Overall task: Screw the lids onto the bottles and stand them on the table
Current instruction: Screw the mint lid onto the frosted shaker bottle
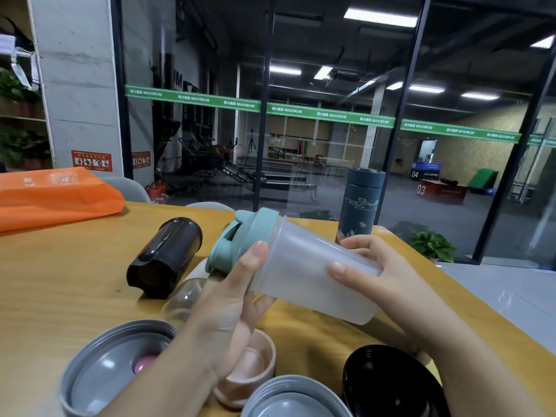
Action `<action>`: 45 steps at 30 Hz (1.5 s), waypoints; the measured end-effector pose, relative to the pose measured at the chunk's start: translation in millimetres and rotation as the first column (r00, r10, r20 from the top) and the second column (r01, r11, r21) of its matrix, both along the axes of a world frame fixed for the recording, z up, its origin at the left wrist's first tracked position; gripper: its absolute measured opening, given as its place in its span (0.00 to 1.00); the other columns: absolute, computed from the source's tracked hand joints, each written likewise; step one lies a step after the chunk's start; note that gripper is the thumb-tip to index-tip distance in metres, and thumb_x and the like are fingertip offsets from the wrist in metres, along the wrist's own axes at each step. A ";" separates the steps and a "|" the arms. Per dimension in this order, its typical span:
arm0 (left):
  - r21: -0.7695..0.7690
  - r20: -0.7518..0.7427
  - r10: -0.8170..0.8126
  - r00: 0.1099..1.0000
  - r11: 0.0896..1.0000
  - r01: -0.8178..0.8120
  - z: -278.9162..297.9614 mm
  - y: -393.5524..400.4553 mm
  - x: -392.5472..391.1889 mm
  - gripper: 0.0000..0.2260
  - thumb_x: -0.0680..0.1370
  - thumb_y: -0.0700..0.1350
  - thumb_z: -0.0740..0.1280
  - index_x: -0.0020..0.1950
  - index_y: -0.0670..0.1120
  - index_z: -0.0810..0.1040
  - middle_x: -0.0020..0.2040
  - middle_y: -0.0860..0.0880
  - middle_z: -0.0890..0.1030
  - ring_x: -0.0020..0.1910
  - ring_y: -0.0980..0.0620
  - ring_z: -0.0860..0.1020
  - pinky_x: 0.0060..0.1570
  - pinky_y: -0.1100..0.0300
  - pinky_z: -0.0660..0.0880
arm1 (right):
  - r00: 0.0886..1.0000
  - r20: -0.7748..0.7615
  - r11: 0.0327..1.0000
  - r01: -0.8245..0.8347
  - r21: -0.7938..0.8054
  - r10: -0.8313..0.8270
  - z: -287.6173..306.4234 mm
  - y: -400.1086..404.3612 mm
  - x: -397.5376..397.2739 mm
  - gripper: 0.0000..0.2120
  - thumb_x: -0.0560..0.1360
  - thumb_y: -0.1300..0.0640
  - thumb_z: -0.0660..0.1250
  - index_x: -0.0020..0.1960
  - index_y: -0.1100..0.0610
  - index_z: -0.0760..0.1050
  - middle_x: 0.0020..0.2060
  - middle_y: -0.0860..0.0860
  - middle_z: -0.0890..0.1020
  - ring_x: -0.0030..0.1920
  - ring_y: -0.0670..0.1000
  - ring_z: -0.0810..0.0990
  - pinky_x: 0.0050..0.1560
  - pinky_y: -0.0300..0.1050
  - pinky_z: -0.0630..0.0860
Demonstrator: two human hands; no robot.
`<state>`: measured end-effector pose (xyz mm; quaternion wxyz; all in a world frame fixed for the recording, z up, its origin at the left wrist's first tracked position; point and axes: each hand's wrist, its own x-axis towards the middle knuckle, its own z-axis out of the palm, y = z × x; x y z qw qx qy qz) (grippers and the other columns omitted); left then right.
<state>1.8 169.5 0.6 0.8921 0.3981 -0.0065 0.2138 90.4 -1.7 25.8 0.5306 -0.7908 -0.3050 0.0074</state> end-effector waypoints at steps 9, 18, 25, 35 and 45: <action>-0.171 -0.039 0.055 0.998 0.983 -0.061 4.5 -4.9 -0.4 0.22 0.65 0.45 0.70 0.59 0.43 0.78 0.52 0.44 0.85 0.53 0.47 0.83 0.59 0.46 0.76 | 0.829 -0.385 0.890 -0.262 0.374 0.405 1.9 -10.5 9.8 0.39 0.51 0.58 0.72 0.62 0.57 0.67 0.53 0.55 0.79 0.47 0.51 0.83 0.40 0.44 0.80; -0.145 -0.034 0.003 0.999 0.989 -0.008 3.7 -4.3 -2.9 0.23 0.68 0.46 0.72 0.62 0.45 0.77 0.55 0.44 0.84 0.55 0.46 0.82 0.54 0.46 0.76 | 0.817 -0.425 0.910 -0.270 0.316 0.390 -4.5 -9.7 18.8 0.34 0.65 0.44 0.69 0.68 0.56 0.70 0.60 0.57 0.81 0.58 0.60 0.81 0.52 0.51 0.81; -0.180 -0.021 0.031 0.999 0.983 -0.034 4.4 -5.2 -2.1 0.22 0.65 0.46 0.70 0.59 0.45 0.78 0.53 0.44 0.85 0.53 0.47 0.83 0.54 0.46 0.76 | 0.884 -0.433 0.984 -0.163 0.068 0.176 -3.4 -4.8 16.3 0.38 0.64 0.28 0.51 0.58 0.53 0.78 0.39 0.58 0.82 0.29 0.52 0.75 0.24 0.39 0.70; -0.210 -0.052 0.082 0.995 0.974 -0.091 5.2 -6.1 -2.0 0.17 0.64 0.44 0.70 0.53 0.46 0.80 0.49 0.46 0.86 0.51 0.49 0.83 0.61 0.46 0.73 | 0.855 -0.408 0.948 -0.284 0.144 0.319 -3.7 -14.0 17.2 0.35 0.62 0.42 0.72 0.67 0.43 0.68 0.55 0.56 0.80 0.41 0.55 0.81 0.34 0.41 0.76; -0.175 -0.033 0.052 0.998 0.983 -0.057 4.7 -4.6 -3.4 0.18 0.67 0.45 0.72 0.57 0.45 0.79 0.52 0.45 0.85 0.53 0.46 0.83 0.60 0.45 0.75 | 0.882 -0.362 0.953 -0.264 0.150 0.301 -3.1 -13.8 17.5 0.38 0.56 0.40 0.77 0.63 0.54 0.73 0.47 0.56 0.82 0.34 0.52 0.79 0.28 0.38 0.73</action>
